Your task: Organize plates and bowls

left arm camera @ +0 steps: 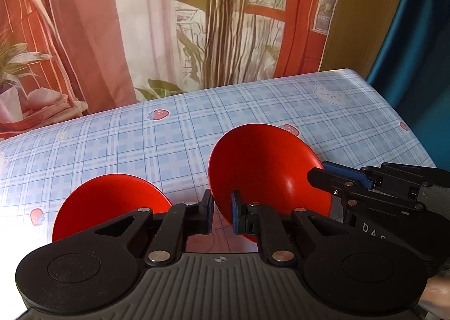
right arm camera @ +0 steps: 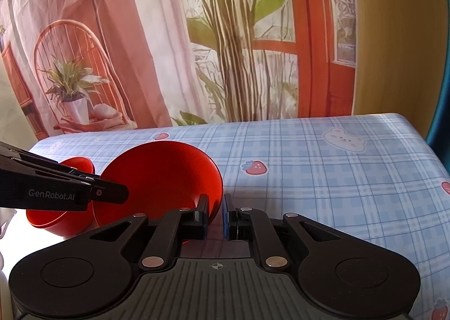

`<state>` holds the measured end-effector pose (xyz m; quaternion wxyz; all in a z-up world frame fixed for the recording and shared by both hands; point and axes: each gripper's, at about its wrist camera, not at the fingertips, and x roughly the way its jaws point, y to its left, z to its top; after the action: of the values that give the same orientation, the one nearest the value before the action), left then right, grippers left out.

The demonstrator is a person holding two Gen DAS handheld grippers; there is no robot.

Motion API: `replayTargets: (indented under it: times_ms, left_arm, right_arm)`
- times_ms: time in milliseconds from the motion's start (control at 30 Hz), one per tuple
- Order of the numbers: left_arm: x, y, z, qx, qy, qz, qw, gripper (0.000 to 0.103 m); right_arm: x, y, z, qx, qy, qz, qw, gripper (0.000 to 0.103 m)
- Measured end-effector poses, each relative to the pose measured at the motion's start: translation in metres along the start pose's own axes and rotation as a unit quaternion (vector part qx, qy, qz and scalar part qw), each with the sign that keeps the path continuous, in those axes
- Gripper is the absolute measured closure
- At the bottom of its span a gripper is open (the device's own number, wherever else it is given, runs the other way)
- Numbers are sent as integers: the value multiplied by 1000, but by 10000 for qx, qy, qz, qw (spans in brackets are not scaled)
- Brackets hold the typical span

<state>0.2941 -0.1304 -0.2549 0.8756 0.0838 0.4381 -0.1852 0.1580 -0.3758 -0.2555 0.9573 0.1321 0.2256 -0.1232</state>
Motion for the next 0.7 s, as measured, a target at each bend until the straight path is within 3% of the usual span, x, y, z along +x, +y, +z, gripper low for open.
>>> replayTargets:
  times_ms: [700]
  left_arm:
    - [-20,-7,-2,-70,-127,-30,9999,89]
  right_arm:
    - [-12,-1,4,242,-84,56,9997,93]
